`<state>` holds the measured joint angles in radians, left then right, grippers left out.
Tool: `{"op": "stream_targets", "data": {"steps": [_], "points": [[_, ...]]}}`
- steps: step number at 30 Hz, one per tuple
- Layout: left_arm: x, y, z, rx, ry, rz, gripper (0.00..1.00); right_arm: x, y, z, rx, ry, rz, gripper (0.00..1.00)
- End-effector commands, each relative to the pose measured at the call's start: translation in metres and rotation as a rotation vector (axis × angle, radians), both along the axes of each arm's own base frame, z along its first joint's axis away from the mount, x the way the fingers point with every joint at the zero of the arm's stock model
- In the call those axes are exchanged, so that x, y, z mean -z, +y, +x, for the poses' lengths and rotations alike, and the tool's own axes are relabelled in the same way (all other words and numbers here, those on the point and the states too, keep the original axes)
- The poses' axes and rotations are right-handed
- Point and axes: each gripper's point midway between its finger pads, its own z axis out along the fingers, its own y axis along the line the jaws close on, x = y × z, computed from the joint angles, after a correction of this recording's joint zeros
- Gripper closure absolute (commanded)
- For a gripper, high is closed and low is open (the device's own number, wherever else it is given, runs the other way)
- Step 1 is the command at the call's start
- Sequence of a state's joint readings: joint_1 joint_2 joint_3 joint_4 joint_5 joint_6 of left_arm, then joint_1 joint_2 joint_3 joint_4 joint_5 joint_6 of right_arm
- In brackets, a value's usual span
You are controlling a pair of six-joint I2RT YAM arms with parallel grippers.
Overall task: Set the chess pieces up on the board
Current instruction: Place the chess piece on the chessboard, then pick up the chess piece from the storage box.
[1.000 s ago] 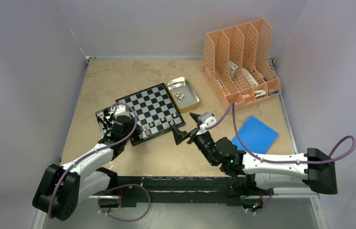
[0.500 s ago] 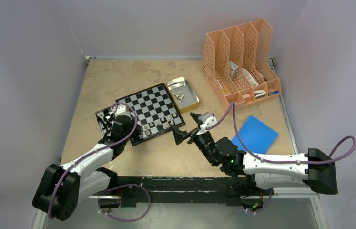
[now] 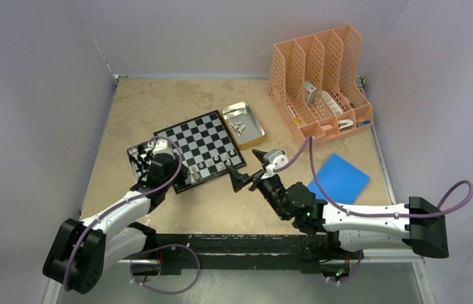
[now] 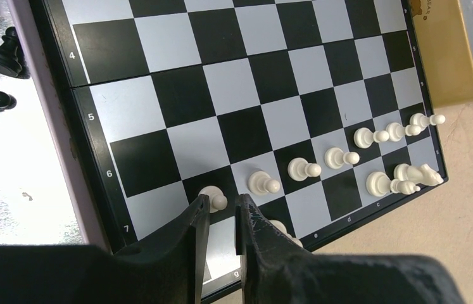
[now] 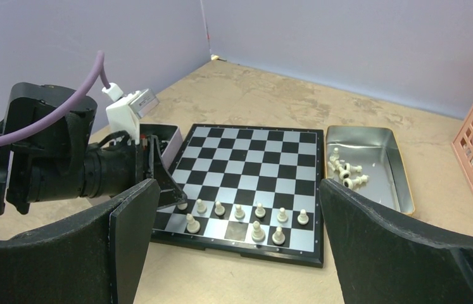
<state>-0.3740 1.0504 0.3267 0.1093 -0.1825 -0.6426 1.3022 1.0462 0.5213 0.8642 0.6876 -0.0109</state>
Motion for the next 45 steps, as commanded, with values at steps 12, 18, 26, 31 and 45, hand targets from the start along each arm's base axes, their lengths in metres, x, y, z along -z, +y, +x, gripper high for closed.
{"op": "stream_targets", "data": {"steps": [12, 18, 26, 31, 45], "points": [[-0.093, -0.019, 0.011, 0.074, -0.146, -0.083, 0.47, -0.026, 0.006, 0.012, 0.074, 0.104, 0.162, 0.01], [-0.144, -0.031, 0.0, 0.193, -0.16, -0.079, 0.36, -0.009, 0.013, 0.067, 0.189, 0.25, 0.144, 0.01], [-0.176, -0.052, -0.035, 0.514, -0.219, -0.011, 0.36, -0.002, 0.008, 0.165, 0.23, 0.241, 0.019, 0.18], [-0.16, -0.056, -0.044, 0.593, -0.204, 0.016, 0.35, 0.016, 0.019, 0.214, 0.175, 0.221, -0.075, 0.56], [-0.162, -0.051, -0.048, 0.587, -0.221, 0.035, 0.36, 0.094, 0.025, 0.304, 0.047, 0.348, -0.214, 0.72]]}}
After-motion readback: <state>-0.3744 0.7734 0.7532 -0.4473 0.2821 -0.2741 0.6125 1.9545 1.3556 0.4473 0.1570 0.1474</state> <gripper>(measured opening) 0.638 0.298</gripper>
